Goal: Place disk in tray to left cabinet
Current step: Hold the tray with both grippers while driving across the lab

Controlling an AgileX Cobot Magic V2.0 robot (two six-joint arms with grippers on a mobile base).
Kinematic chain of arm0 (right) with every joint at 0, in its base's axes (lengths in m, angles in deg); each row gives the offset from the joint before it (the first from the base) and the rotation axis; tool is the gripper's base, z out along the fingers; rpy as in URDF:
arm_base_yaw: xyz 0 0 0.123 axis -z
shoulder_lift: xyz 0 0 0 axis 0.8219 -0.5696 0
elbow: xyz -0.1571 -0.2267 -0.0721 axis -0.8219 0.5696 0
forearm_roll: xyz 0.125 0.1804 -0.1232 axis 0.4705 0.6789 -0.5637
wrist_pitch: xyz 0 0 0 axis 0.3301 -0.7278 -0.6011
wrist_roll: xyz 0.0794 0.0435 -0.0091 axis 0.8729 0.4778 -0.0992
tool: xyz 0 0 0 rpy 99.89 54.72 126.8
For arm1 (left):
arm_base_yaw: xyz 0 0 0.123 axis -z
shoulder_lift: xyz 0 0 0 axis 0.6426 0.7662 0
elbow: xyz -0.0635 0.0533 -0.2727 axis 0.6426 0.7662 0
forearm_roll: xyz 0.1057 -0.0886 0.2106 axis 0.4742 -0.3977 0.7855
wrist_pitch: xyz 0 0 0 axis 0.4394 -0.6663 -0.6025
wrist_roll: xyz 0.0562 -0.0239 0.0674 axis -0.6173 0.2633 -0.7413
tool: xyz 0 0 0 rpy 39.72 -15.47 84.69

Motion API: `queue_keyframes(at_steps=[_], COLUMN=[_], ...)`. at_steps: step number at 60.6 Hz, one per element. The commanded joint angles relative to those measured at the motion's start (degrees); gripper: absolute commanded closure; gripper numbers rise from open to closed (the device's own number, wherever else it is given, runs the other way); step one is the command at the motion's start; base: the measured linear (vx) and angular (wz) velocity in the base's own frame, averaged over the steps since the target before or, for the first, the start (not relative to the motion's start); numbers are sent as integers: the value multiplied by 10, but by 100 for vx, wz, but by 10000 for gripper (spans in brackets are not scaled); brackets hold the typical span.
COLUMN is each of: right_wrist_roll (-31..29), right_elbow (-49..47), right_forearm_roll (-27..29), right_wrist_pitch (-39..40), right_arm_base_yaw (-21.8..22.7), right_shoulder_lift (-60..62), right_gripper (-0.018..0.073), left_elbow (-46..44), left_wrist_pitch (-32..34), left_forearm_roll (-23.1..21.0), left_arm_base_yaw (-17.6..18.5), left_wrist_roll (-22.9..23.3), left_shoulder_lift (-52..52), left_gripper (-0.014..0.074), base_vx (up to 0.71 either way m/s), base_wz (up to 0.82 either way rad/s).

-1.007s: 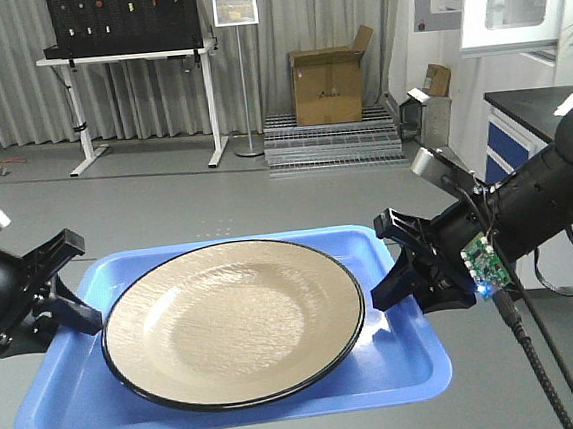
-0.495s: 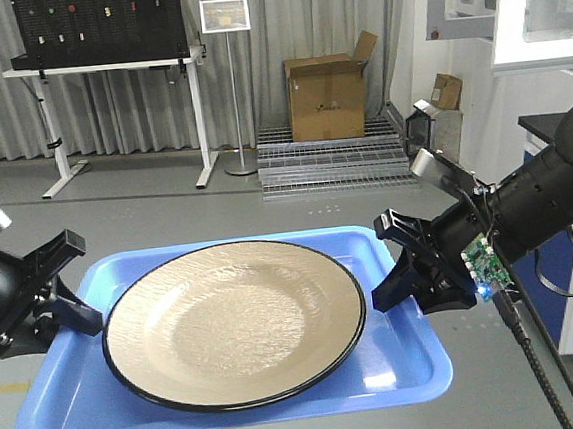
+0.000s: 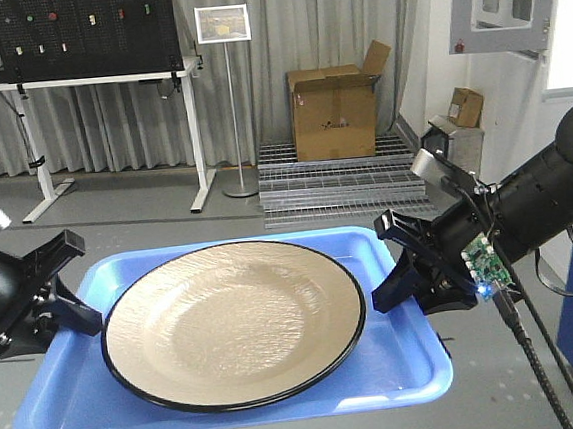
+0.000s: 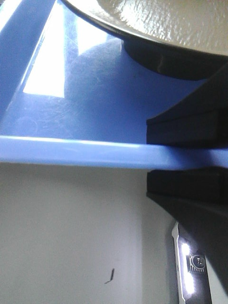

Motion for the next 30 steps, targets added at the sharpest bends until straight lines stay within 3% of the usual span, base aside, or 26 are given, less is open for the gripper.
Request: queue_keyframes(at_steps=[1, 30], right_wrist_roll=[-10, -10], right_elbow=[-22, -21], right_forearm_roll=[96, 96], right_wrist_pitch=[6, -1], right_arm_base_yaw=[-8, -8], right_shoulder_lift=[34, 34], right_gripper=[564, 564], left_elbow=[-22, -22], left_wrist_pitch=[-10, -10], left_forearm_roll=[-89, -90], left_arm_base_yaw=[11, 11], left_wrist_roll=[10, 10], left_shoulder_lift=[-29, -29], left_gripper=[597, 597], base_vx=[67, 66], base_wz=[1, 1])
